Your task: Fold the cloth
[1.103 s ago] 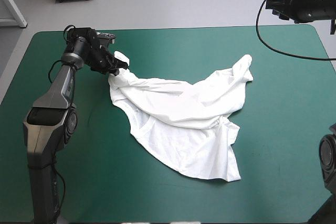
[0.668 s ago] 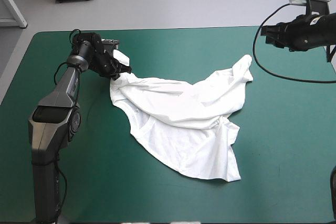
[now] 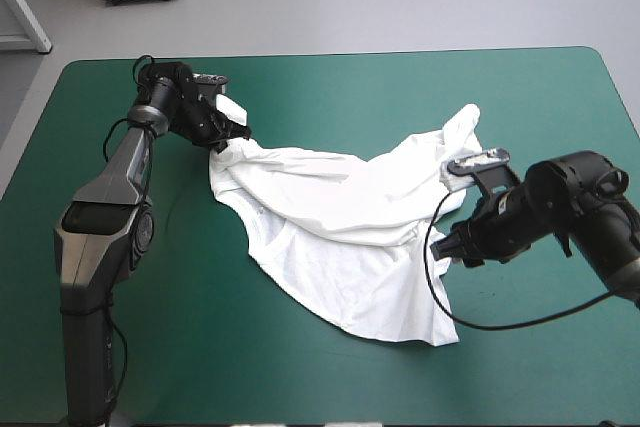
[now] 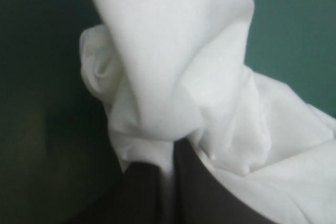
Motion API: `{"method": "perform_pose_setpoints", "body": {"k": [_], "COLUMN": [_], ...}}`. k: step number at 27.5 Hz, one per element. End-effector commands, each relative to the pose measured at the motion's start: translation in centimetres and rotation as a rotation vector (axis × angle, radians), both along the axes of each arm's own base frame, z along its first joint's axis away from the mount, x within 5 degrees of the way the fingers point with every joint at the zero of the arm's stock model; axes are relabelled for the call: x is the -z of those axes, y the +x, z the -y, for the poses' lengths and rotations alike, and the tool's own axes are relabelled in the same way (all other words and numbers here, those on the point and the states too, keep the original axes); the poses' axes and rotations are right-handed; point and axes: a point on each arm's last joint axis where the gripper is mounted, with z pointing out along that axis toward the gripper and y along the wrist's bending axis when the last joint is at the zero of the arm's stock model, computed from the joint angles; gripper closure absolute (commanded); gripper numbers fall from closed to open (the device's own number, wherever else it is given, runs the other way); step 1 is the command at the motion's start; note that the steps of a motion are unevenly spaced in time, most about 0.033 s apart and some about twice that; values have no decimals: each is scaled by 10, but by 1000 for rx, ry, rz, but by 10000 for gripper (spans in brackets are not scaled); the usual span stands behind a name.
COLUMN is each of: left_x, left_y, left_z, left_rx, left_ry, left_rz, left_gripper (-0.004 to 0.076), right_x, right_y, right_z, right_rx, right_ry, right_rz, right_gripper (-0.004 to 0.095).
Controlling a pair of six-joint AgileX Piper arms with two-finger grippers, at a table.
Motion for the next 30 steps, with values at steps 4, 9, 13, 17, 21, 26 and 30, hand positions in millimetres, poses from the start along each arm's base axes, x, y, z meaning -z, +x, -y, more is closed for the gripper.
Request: {"method": "perform_pose_setpoints", "body": {"k": [4, 9, 13, 17, 21, 26, 30], "left_x": [-32, -32, -27, -24, -24, -24, -23], "left_y": [-8, -7, -6, -5, -5, -5, -6], "left_z": [-4, -4, -3, -3, -3, -3, -3], "left_rx": [-5, -6, -6, -12, -3, -3, -2], "left_ry": [17, 18, 19, 16, 18, 18, 17], "left_rz": [41, 47, 35, 26, 31, 32, 18], "left_gripper": [746, 746, 746, 746, 746, 746, 746], "right_x": [30, 51, 65, 87, 105, 124, 141], "right_y": [-35, -46, -49, -55, -57, -53, -42], "right_z": [-7, -23, -30, -27, -25, -27, -34], "right_rx": [-118, -206, -222, -219, -206, -201, -202], "right_ry": [24, -29, -21, -39, -34, -49, -75], "right_rz": [-75, -59, -52, -83, -63, -70, -100], "right_gripper": [371, 371, 371, 413, 426, 426, 429]}}
